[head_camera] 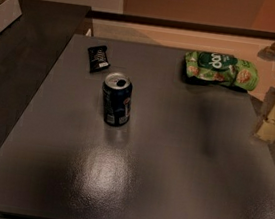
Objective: Move pepsi can near rxbar chocolate
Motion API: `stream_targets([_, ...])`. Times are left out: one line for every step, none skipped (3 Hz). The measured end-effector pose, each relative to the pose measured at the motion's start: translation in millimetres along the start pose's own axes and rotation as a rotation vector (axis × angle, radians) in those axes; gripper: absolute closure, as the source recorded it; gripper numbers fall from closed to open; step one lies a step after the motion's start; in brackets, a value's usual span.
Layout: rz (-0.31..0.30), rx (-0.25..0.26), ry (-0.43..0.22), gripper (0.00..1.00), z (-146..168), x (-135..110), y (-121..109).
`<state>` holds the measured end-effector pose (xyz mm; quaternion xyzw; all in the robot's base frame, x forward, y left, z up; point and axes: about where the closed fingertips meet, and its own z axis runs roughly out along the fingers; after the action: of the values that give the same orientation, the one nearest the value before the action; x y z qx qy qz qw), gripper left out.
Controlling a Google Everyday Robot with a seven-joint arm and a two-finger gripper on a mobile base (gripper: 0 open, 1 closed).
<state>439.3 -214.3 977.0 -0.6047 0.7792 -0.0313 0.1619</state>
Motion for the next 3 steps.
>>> stream_targets([-0.034,-0.022,-0.133,0.00,-0.8,-39.3,-10.6])
stream_targets([-0.069,-0.046,-0.248,0.00,2.0,-82.3,-13.3])
stream_targets([-0.115,-0.071,-0.335,0.00,11.5,-125.9,-10.6])
